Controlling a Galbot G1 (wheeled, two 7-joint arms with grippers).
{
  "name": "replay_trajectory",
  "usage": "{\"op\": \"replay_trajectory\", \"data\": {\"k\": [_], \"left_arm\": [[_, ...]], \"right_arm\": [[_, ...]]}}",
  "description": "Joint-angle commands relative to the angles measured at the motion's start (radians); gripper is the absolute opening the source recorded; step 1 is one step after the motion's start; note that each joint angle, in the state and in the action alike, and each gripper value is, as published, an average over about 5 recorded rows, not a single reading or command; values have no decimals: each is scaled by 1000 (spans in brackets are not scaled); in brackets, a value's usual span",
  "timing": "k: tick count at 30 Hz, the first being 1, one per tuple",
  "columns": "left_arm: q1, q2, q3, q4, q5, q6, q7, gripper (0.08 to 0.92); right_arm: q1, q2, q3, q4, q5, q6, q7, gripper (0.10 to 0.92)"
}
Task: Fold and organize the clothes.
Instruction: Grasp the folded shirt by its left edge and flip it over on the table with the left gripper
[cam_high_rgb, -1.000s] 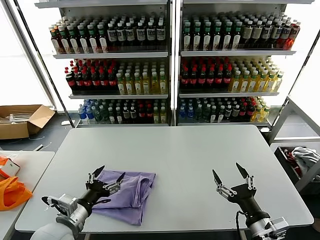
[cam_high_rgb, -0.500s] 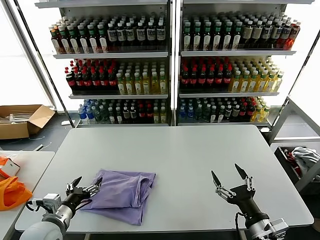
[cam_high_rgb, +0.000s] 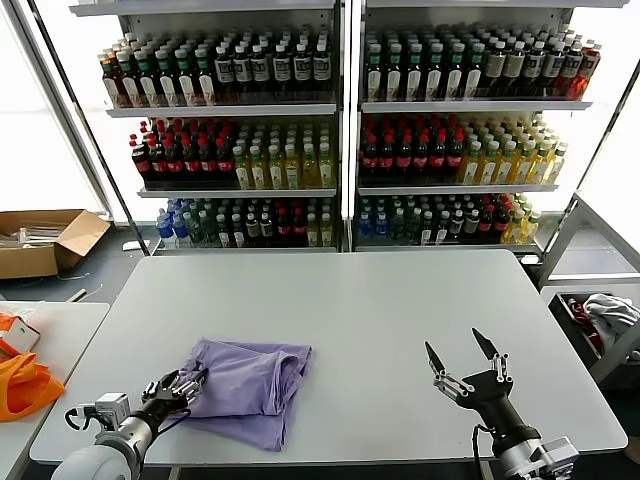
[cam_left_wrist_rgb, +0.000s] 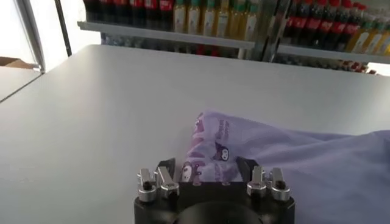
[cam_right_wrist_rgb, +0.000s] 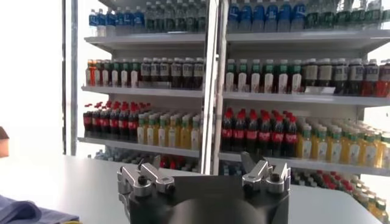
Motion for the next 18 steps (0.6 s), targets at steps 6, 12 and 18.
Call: {"op": "replay_trajectory", "data": {"k": [6, 12, 18], "left_arm": [[-17, 1, 8, 38, -62, 18, 46, 446], [-10, -20, -13, 27, -95, 8, 41, 273], [8, -19, -164, -2, -115, -5, 37, 129]], "right_arm": [[2, 0, 1, -7, 2, 1, 0, 823], [2, 0, -1, -3, 2, 2, -2, 823], [10, -7, -2, 1, 5, 0, -2, 823]]}}
